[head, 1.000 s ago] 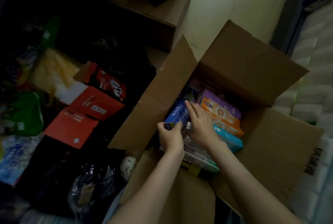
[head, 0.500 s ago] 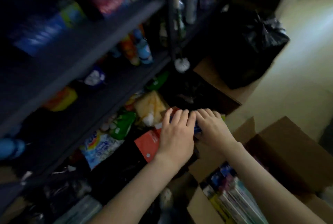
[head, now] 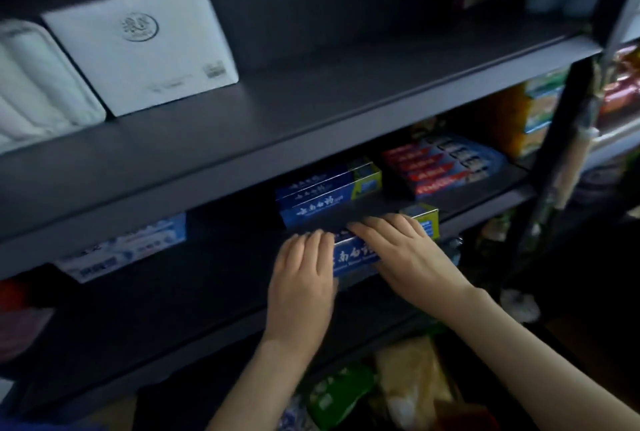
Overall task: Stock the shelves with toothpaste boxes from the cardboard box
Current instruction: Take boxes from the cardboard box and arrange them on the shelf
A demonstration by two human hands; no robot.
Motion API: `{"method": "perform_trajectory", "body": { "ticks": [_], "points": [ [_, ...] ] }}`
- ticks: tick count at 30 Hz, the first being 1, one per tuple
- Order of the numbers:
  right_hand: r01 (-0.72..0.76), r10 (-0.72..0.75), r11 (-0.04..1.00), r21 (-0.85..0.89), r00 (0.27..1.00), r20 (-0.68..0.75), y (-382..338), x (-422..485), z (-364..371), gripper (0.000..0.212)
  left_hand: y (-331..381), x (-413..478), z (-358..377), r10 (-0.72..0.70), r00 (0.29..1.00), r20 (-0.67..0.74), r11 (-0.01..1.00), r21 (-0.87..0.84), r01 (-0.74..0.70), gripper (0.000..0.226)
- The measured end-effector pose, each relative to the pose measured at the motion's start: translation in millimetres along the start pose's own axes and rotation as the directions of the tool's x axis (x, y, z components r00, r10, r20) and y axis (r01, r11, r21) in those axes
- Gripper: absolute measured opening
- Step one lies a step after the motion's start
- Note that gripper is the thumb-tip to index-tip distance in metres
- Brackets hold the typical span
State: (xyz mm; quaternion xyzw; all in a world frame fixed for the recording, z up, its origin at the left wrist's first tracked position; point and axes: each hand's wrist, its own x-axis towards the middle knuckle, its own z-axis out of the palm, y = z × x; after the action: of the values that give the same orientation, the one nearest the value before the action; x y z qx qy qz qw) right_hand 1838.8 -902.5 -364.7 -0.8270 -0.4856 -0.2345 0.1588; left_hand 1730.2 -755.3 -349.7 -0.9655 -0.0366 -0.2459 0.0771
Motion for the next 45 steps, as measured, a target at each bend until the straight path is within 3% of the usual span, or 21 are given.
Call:
{"method": "perform_trajectory", "body": {
  "ticks": [4, 9, 12, 15, 19, 23, 25, 26, 29, 33, 36, 39, 42, 45],
  "points": [
    [-0.042, 0.042, 0.997, -0.069, 0.999, 0.005, -3, 34, 44, 0.075, -34, 17, 35, -0.061, 0.998, 0.010, 0.998, 0.018, 0.060, 0.064],
    [-0.208, 0.213, 0.969, -0.129, 0.977, 0.023, -3, 39, 78, 0.087, -42, 32, 71, -0.144, 0.973, 0.179, 0.988, -0.023, 0.151, 0.072],
    [-0.228, 0.236, 0.963, -0.141, 0.971, 0.040, 0, 42, 85, 0.088, -45, 33, 82, -0.164, 0.970, 0.179, 0.983, -0.047, 0.175, 0.067],
    [-0.208, 0.213, 0.977, -0.052, 0.970, 0.116, 4, 50, 81, 0.084, -47, 34, 83, -0.200, 0.969, 0.143, 0.977, -0.045, 0.208, 0.059],
    [-0.247, 0.199, 0.963, 0.109, 0.923, 0.330, 12, 60, 77, 0.086, -49, 43, 83, -0.245, 0.936, 0.252, 0.970, 0.056, 0.238, 0.058],
    [-0.264, 0.196, 0.956, 0.131, 0.901, 0.387, 21, 68, 79, 0.083, -55, 56, 92, -0.246, 0.932, 0.267, 0.969, 0.084, 0.232, 0.060],
    [-0.284, 0.197, 0.944, 0.166, 0.892, 0.406, 24, 66, 81, 0.082, -61, 63, 96, -0.243, 0.948, 0.205, 0.967, 0.125, 0.221, 0.060],
    [-0.272, 0.184, 0.947, 0.171, 0.896, 0.403, 27, 63, 82, 0.079, -63, 66, 96, -0.240, 0.951, 0.195, 0.967, 0.140, 0.215, 0.059],
    [-0.218, 0.157, 0.960, 0.178, 0.940, 0.304, 33, 46, 77, 0.061, -65, 70, 98, -0.248, 0.906, 0.343, 0.969, 0.109, 0.224, 0.055],
    [-0.259, 0.251, 0.948, 0.186, 0.966, 0.070, 28, -17, 51, 0.049, -9, 41, 89, -0.145, 0.987, 0.073, 0.986, -0.075, 0.150, 0.067],
    [-0.432, 0.441, 0.880, 0.198, 0.898, -0.001, 21, -101, 35, 0.049, 85, -16, 90, -0.046, 0.999, 0.021, 0.929, -0.367, 0.051, 0.056],
    [-0.641, 0.645, 0.750, 0.162, 0.764, 0.035, 11, -210, 24, 0.051, 181, -92, 100, 0.134, 0.963, 0.232, 0.857, -0.516, 0.006, 0.058],
    [-0.807, 0.796, 0.582, 0.095, 0.590, 0.139, -6, -332, 14, 0.051, 262, -167, 117, 0.294, 0.853, 0.431, 0.836, -0.549, -0.011, 0.066],
    [-0.903, 0.879, 0.430, -0.015, 0.415, 0.233, -28, -445, 2, 0.053, 328, -232, 129, 0.414, 0.690, 0.594, 0.825, -0.565, -0.009, 0.074]
  ]
}}
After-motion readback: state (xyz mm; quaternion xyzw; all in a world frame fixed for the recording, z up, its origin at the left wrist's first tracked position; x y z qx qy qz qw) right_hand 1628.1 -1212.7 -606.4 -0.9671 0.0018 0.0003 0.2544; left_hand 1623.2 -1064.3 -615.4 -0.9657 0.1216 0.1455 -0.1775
